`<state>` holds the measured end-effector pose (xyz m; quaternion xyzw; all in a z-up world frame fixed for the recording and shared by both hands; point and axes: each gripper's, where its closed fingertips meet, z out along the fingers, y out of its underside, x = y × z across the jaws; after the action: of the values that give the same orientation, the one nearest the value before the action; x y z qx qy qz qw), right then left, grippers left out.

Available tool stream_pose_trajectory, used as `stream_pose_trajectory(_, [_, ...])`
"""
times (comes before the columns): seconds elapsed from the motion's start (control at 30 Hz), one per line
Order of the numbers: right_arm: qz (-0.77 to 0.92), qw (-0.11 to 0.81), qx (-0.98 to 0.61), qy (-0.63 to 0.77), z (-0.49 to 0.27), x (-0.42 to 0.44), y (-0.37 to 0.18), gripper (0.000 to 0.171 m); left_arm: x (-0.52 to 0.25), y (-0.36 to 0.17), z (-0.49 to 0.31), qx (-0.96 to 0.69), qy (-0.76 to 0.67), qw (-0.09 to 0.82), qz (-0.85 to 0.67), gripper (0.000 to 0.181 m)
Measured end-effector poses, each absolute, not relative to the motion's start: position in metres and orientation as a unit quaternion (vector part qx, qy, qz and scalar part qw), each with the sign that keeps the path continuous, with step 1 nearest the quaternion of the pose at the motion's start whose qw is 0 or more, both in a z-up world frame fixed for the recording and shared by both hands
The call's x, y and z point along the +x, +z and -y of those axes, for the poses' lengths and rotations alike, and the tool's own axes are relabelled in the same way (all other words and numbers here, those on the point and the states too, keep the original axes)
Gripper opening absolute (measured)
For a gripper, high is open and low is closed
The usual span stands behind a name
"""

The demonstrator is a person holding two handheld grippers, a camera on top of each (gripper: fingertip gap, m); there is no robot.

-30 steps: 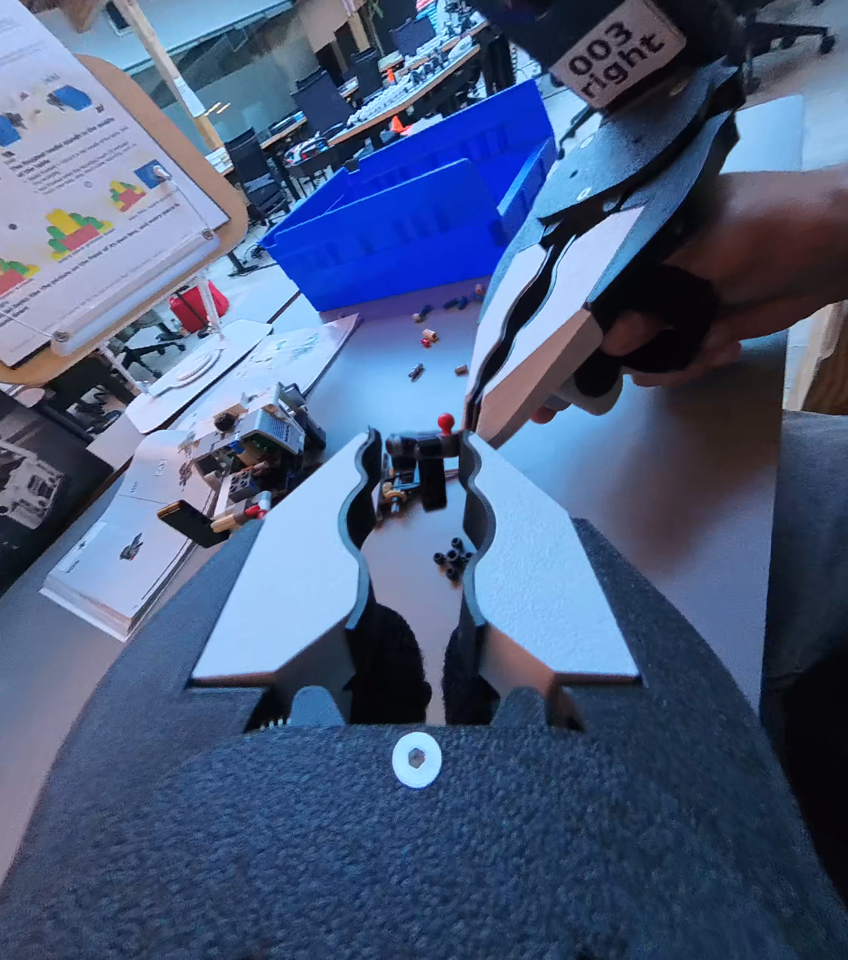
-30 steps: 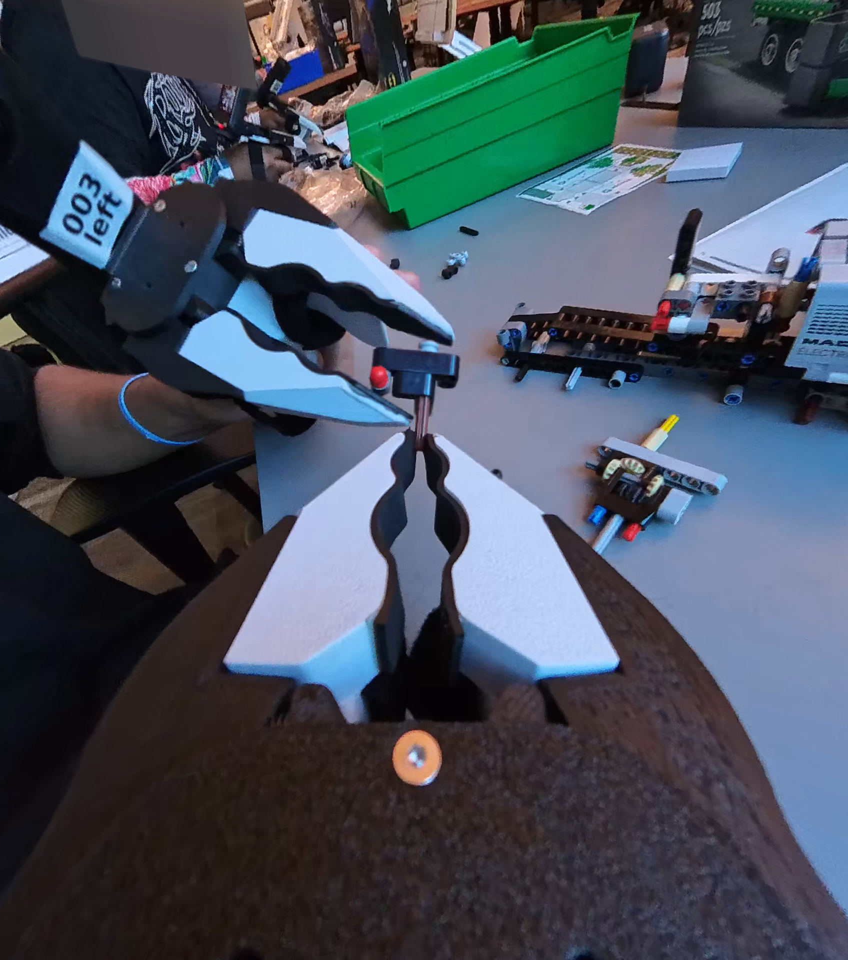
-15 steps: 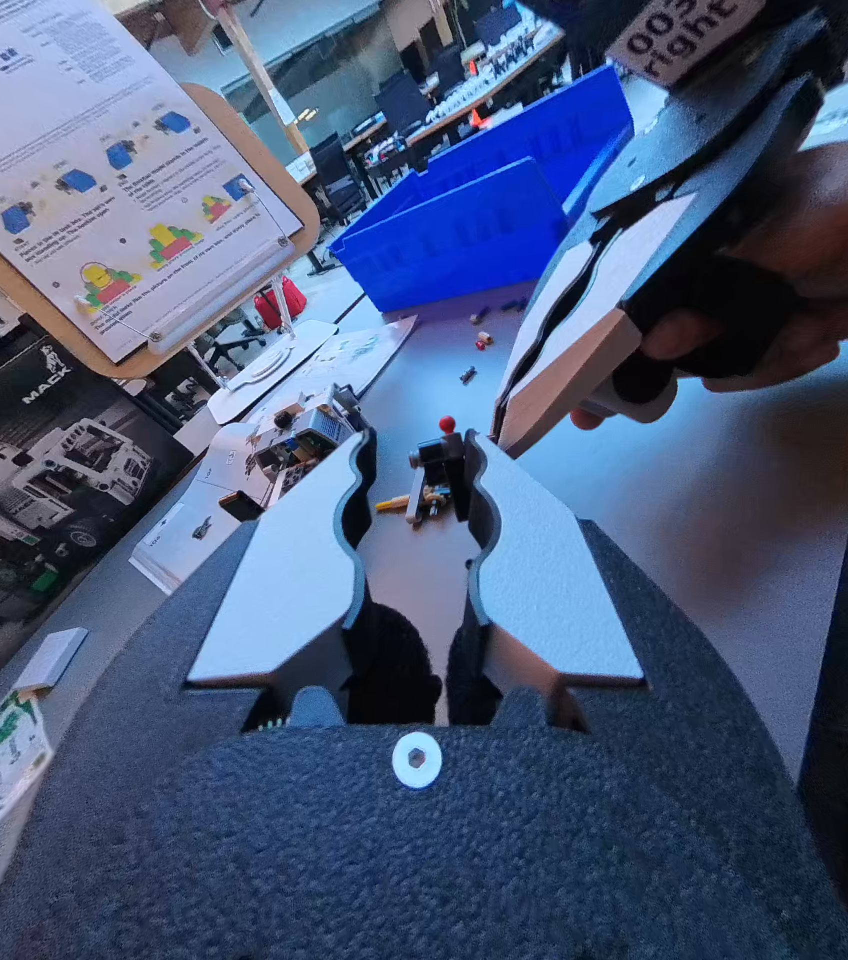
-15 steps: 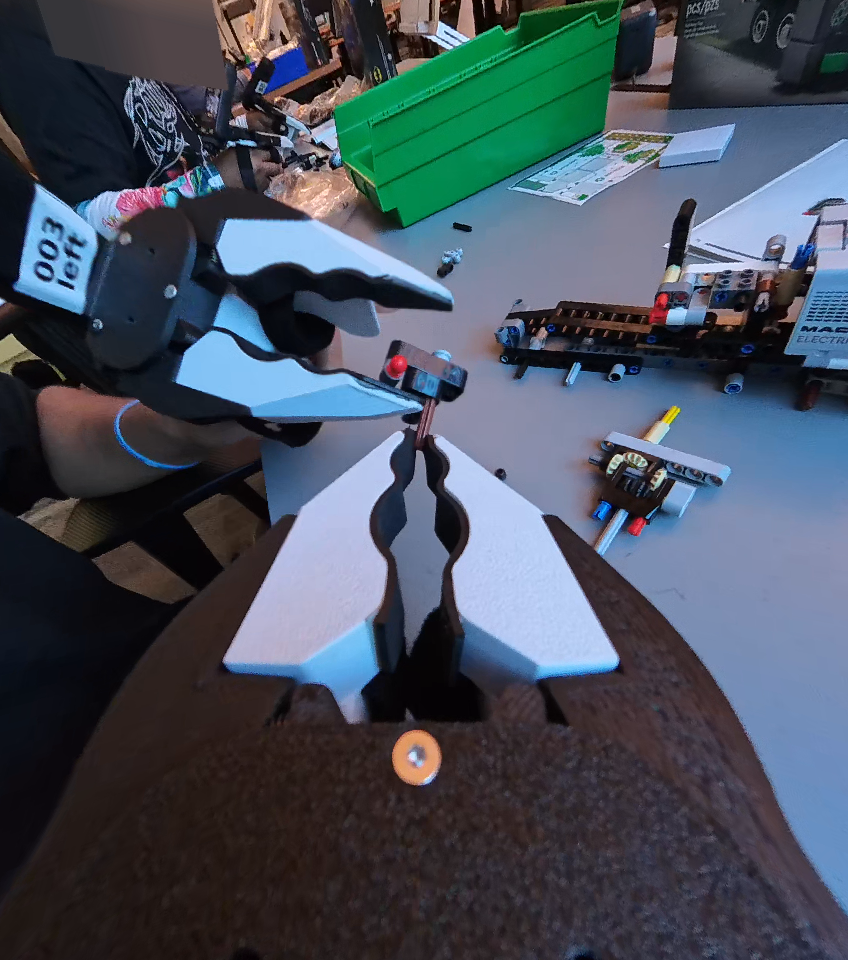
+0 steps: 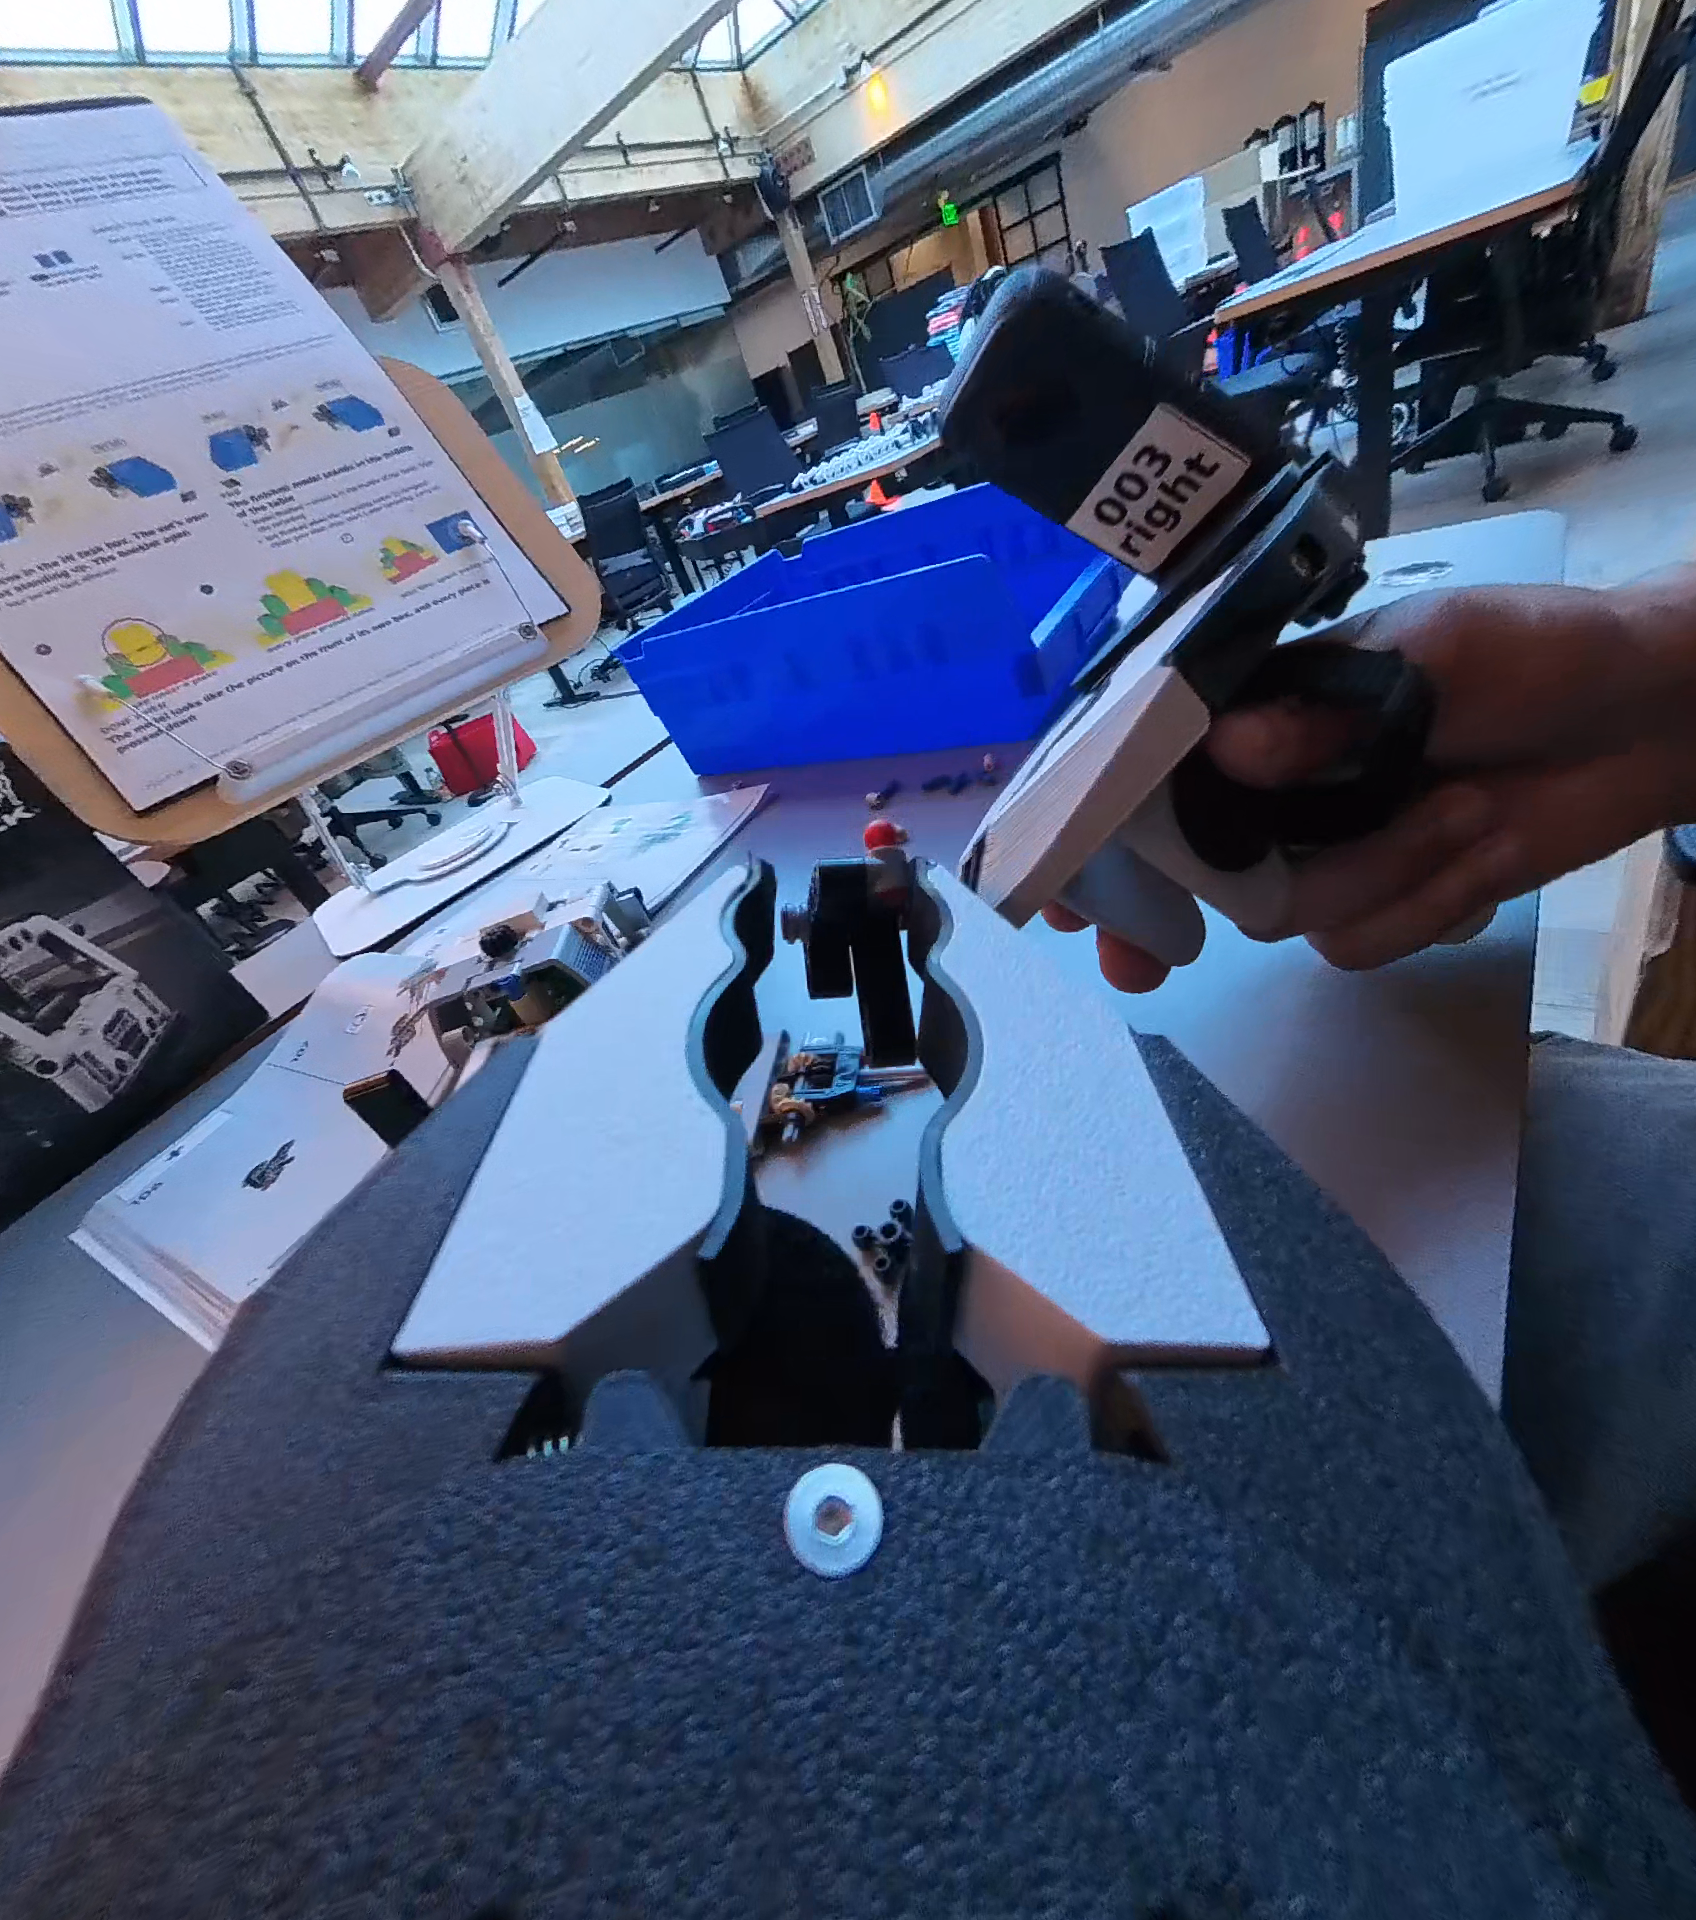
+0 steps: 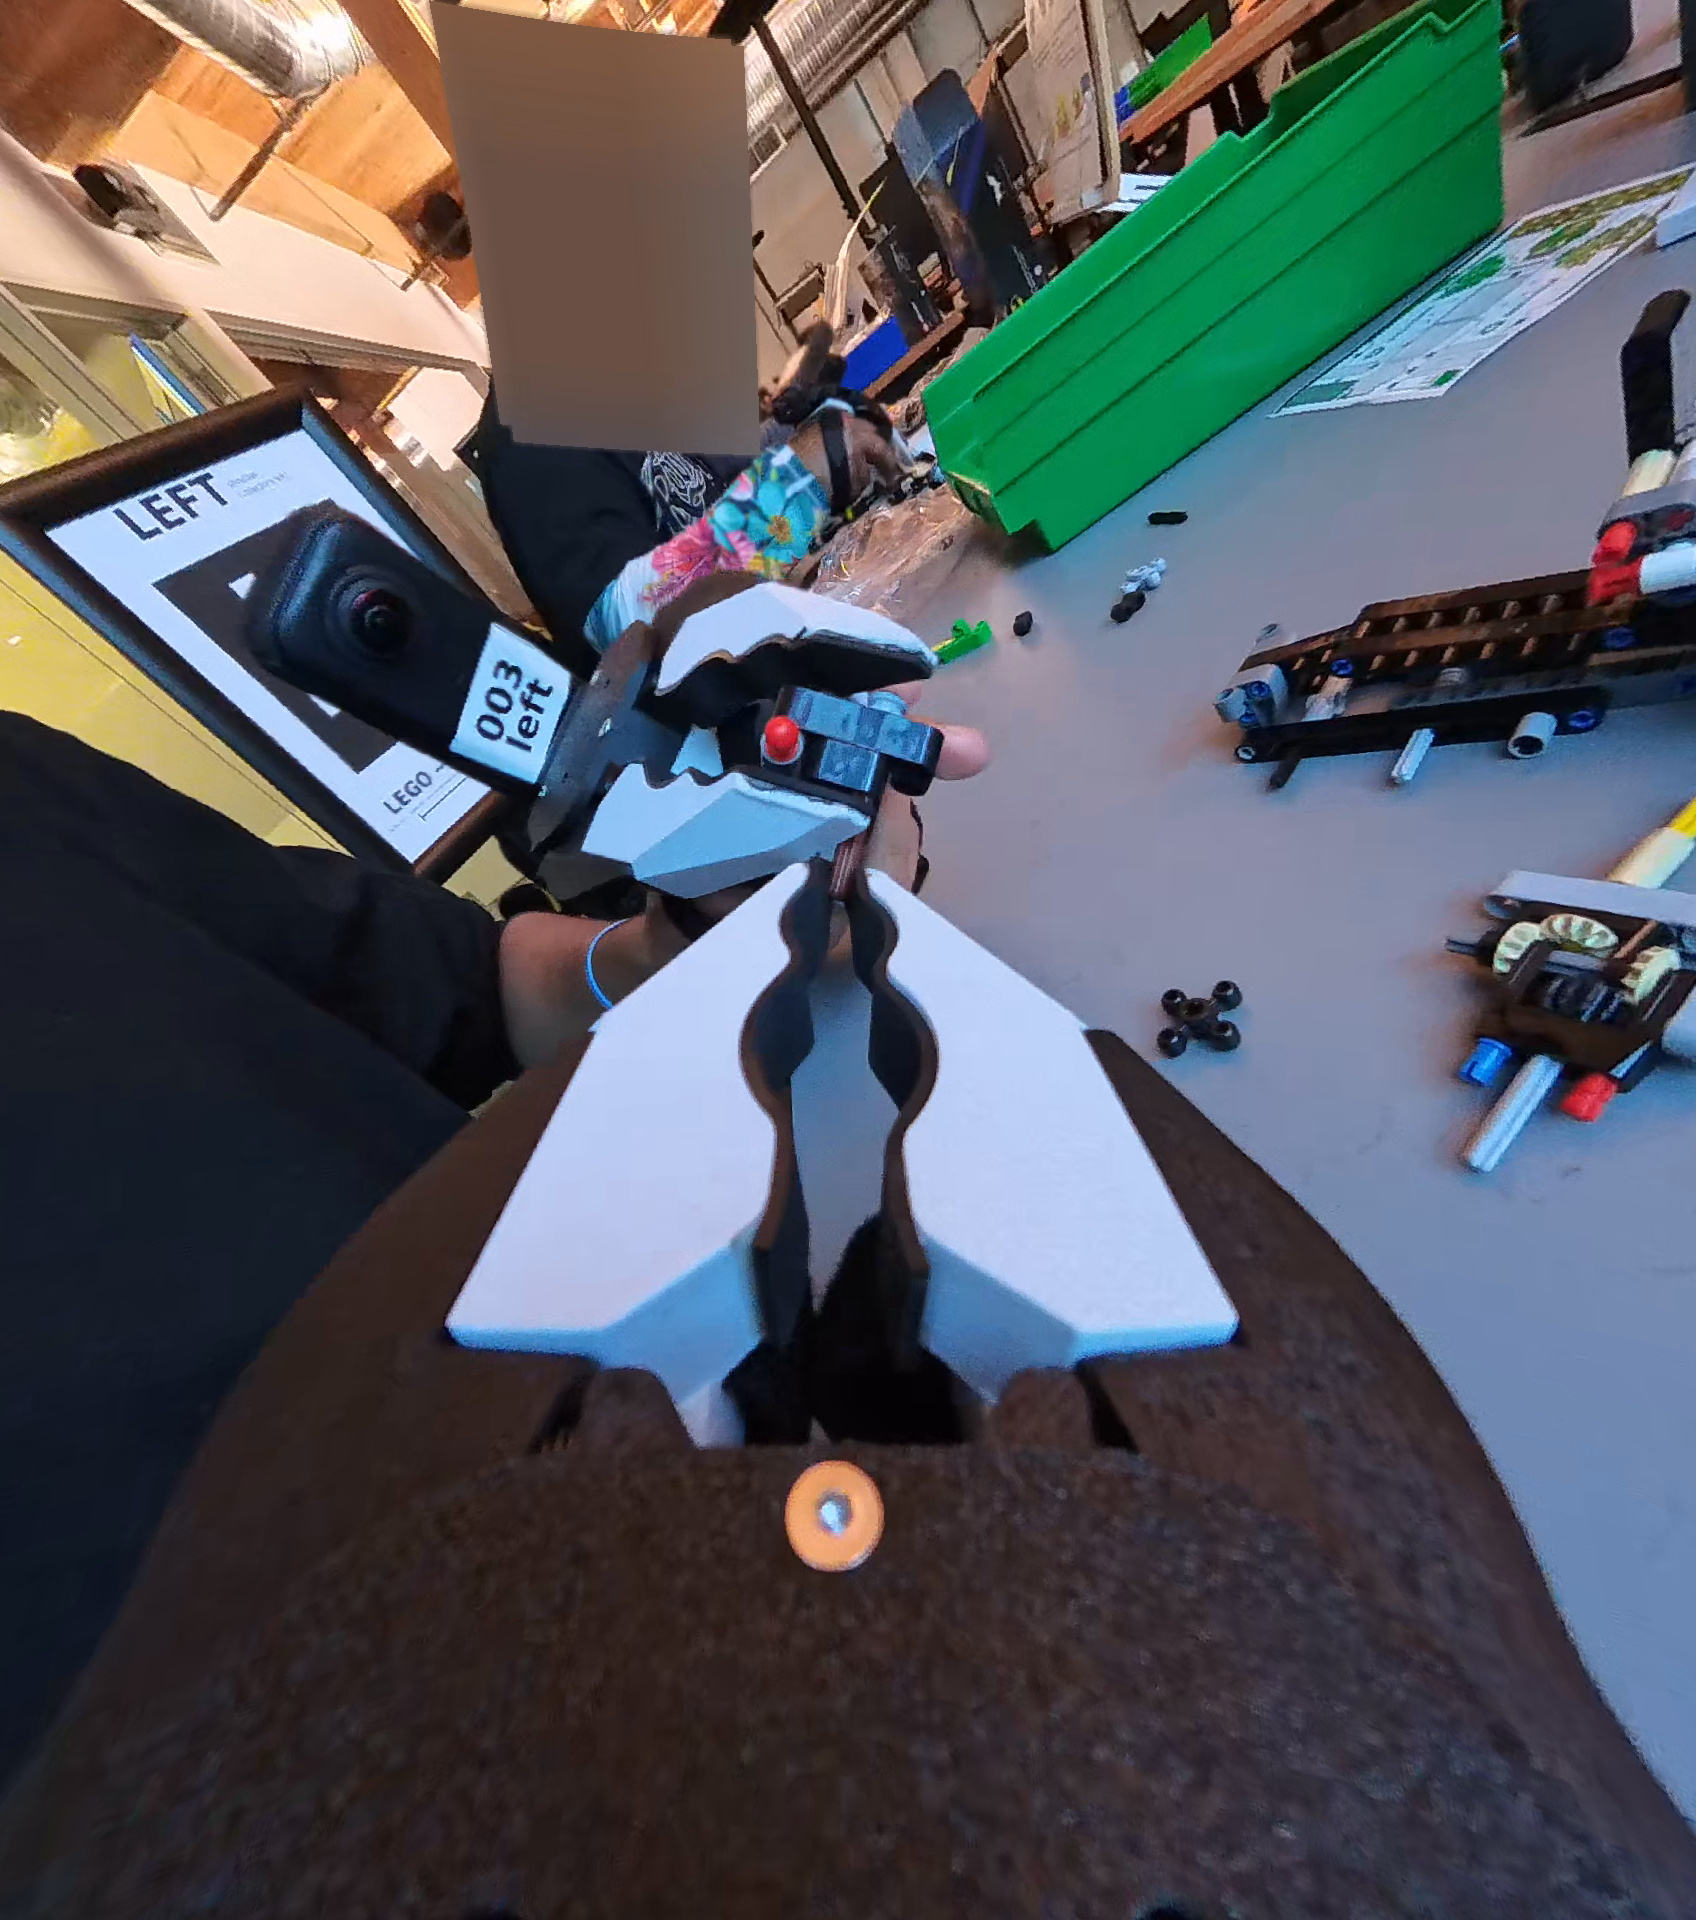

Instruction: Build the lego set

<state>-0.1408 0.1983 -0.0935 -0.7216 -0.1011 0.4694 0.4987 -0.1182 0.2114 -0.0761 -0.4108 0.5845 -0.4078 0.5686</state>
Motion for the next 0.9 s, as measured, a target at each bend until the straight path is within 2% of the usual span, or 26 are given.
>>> stream_pose_trajectory(0.37, [0.101, 0.491, -0.695, 0.515, -0.195, -0.146, -0.085, 0.002, -0.123, -0.068, -0.209, -0.406, -0.427, 0.571, -0.572, 0.023])
stream_pose_trajectory(0.6, [0.099, 0.486, -0.668, 0.556, -0.19, -0.149, -0.074, 0.003, -0.123, -0.063, -0.205, -0.431, -0.503, 0.513, -0.546, 0.02])
stream_pose_trajectory(0.8, [0.1, 0.504, -0.706, 0.486, -0.2, -0.144, -0.079, 0.004, -0.118, -0.069, -0.218, -0.478, -0.499, 0.479, -0.543, 0.02])
stream_pose_trajectory(0.9, [0.132, 0.531, -0.745, 0.382, -0.206, -0.137, -0.088, 0.016, -0.121, -0.075, -0.246, -0.52, -0.468, 0.485, -0.525, 0.02])
